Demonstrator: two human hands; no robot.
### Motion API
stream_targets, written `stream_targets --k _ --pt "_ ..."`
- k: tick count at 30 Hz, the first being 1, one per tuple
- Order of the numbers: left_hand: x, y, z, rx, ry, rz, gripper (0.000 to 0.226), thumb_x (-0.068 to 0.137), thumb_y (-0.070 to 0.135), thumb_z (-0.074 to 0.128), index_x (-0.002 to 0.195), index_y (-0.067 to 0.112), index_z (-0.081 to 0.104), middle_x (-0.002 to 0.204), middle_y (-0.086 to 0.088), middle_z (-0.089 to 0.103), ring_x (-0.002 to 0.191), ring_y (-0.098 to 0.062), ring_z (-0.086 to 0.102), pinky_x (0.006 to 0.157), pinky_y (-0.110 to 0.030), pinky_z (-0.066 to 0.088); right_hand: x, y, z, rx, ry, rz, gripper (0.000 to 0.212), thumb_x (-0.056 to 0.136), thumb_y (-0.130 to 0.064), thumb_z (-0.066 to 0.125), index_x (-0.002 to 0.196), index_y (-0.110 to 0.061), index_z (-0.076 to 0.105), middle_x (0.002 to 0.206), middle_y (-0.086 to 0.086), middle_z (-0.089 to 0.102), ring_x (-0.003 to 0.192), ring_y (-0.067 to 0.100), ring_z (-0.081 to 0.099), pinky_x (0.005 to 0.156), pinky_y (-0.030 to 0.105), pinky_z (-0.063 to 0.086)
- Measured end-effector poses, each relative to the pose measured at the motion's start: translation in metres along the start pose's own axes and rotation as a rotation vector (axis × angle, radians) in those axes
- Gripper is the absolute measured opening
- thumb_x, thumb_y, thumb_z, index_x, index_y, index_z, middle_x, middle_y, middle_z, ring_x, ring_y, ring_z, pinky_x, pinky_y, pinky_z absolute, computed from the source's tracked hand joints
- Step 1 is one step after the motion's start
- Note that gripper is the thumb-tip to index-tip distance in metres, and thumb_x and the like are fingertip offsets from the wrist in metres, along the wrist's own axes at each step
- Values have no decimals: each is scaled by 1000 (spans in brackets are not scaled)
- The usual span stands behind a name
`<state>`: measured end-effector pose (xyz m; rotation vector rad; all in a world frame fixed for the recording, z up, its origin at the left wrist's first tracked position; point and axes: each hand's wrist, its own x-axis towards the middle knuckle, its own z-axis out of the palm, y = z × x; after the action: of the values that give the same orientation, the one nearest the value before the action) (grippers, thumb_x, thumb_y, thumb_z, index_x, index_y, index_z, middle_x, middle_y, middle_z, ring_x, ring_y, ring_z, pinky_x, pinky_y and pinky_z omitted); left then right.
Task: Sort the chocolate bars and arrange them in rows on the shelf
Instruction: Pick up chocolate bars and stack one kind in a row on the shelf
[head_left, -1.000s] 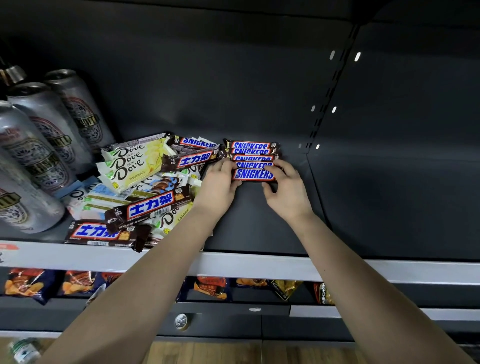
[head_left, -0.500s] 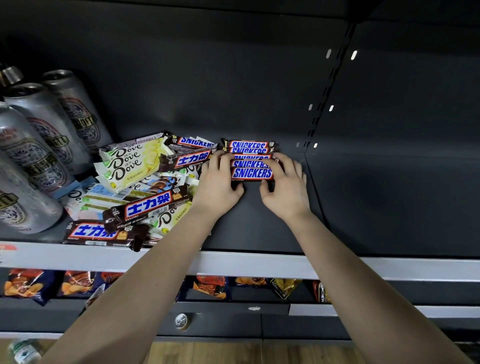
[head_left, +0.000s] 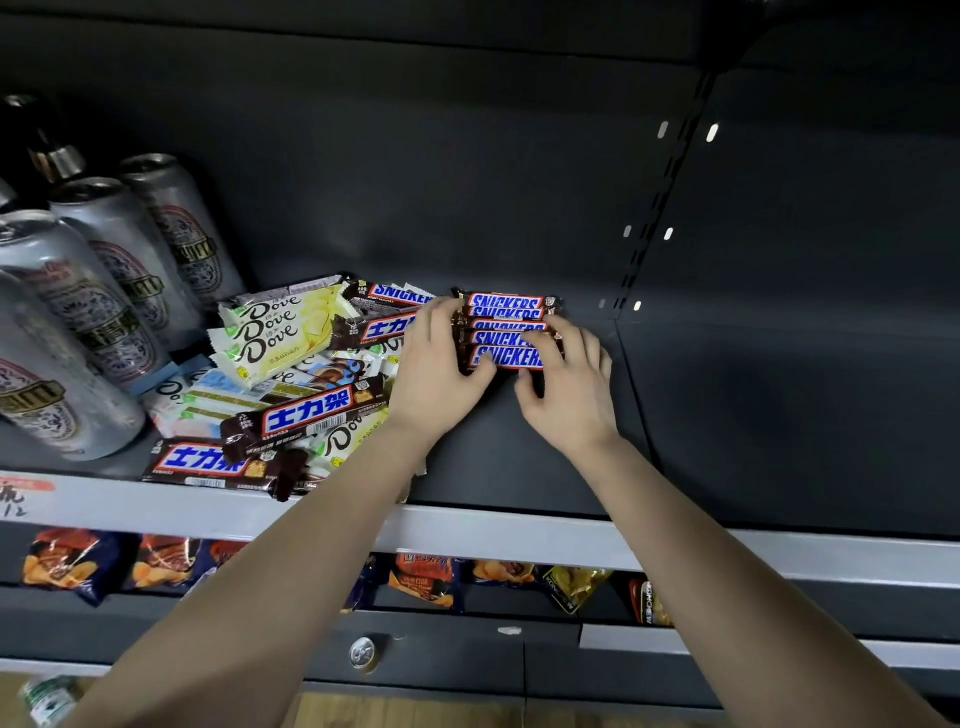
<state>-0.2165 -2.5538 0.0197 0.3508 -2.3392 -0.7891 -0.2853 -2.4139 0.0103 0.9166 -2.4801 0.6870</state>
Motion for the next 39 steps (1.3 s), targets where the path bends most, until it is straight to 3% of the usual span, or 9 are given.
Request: stream_targets --k 6,9,12,19,24,26,30,35,39 --pt "15 8 -17 -197 128 -193 47 84 9 57 128 4 41 130 -9 44 122 -18 40 91 -6 22 22 -43 -8 151 57 -59 41 80 -29 48 118 -16 59 131 7 50 117 31 45 102 46 35" --pt "25 13 -34 -143 122 -156 43 83 5 55 125 5 46 128 -9 46 120 -21 44 95 -14 30 31 -64 -4 162 14 -158 43 77 -24 44 116 -14 59 129 10 50 117 32 45 102 47 36" --pt "30 3 -59 -45 92 -123 43 81 3 54 123 7 49 127 -9 46 118 -20 46 99 -26 38 36 -77 6 149 -44 -202 41 80 -17 55 121 -12 57 131 11 49 120 32 43 105 48 32" --pt "18 -48 -102 294 -33 -151 37 81 8 58 117 14 57 124 -11 53 118 -32 44 101 -36 34 51 -97 29 88 -165 -257 44 92 -23 51 135 -14 46 140 7 41 130 27 33 114 41 20" --pt "12 -67 -105 362 -111 -212 33 82 23 63 115 21 59 109 -7 65 108 -29 54 92 -39 45 57 -109 45 38 -254 -286 48 92 -21 50 139 -18 41 138 3 43 130 23 34 115 38 10" --pt "11 -70 -104 330 -79 -214 32 81 27 66 112 22 59 105 -4 67 105 -25 55 89 -38 47 58 -111 51 33 -271 -270 50 90 -17 53 139 -19 41 134 1 46 126 23 37 114 36 15" --pt "11 -74 -104 278 -27 -231 30 79 32 70 105 22 59 101 3 67 103 -20 52 84 -33 45 63 -113 57 43 -240 -241 47 86 -11 58 132 -20 50 127 3 47 119 24 40 107 35 29" --pt "13 -74 -102 331 -7 -194 32 78 42 69 99 20 56 97 2 67 99 -23 48 79 -33 38 68 -113 58 19 -227 -261 43 84 -14 62 125 -21 53 126 2 51 119 23 41 108 35 26" --pt "14 -71 -101 320 -4 -186 36 78 50 65 94 20 53 91 5 62 97 -23 46 80 -34 35 71 -112 52 27 -144 -374 39 74 -9 71 111 -13 60 110 7 58 110 28 48 112 38 23"
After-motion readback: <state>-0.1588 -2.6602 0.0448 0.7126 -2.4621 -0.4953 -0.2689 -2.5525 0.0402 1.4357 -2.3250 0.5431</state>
